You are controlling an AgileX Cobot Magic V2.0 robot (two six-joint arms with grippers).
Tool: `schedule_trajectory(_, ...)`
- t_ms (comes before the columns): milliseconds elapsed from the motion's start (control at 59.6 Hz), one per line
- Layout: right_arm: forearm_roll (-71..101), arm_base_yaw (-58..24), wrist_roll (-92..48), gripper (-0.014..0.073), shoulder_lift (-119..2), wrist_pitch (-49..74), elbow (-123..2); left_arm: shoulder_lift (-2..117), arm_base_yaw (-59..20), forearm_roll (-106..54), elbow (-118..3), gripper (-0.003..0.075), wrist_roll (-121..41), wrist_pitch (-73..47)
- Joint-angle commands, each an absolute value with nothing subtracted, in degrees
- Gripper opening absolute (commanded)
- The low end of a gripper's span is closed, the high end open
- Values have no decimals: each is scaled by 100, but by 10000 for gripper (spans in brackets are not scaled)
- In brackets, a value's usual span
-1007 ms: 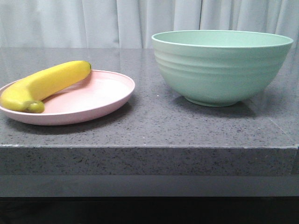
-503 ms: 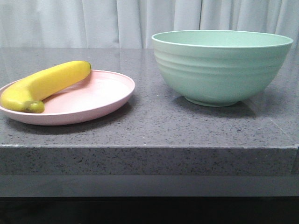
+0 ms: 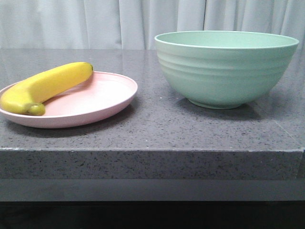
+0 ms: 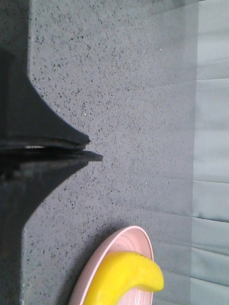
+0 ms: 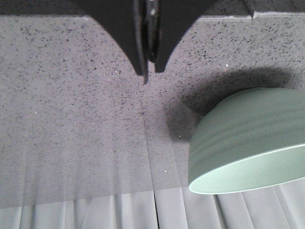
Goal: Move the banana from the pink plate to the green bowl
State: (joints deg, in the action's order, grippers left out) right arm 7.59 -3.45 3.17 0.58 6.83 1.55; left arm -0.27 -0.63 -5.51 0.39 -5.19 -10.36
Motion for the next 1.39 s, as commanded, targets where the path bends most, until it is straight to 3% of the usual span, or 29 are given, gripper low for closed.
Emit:
schedule_trajectory(0, 721, -313, 304, -106, 189, 253, 158, -137, -46, -567, 68, -20, -510, -424)
schedule_trajectory(235, 728, -313, 304, -106, 189, 0, 99, -137, -46, -677, -37, -20, -482, 320)
schedule_trajectory(419, 634, -306, 299, -106, 95, 512, -812, 188, -46, -677, -1292, -20, -469, -685)
schedule_trajectory(688, 640, -306, 299, -106, -1376, 1397, -2593, 1832, -46, -677, -2628, -20, -469, -1004)
schedule_trajectory(889, 640, -306, 299, -97, -2019, 1547, -2900, 2189, -46, -677, -2750, -8, -469, -961)
schedule_trajectory(990, 640, -306, 299, 28, -2025, 1546, -2900, 2189, -46, -677, -2739, 130, -469, -947)
schedule_trajectory(1107, 634, -306, 299, 321, -2025, 1542, -2900, 2189, -46, -677, -2739, 462, -469, -947)
schedule_trajectory(1158, 634, -306, 299, 438, -2025, 1542, -2900, 2189, -46, -677, -2739, 568, -469, -947)
schedule_trajectory(1258, 634, -306, 299, 543, -2025, 1542, -2900, 2189, -46, -677, -2730, 622, -469, -947)
schedule_trajectory(1376, 639, -306, 299, 546, -2025, 1542, -2900, 2203, -46, -799, -2730, 619, -469, -973)
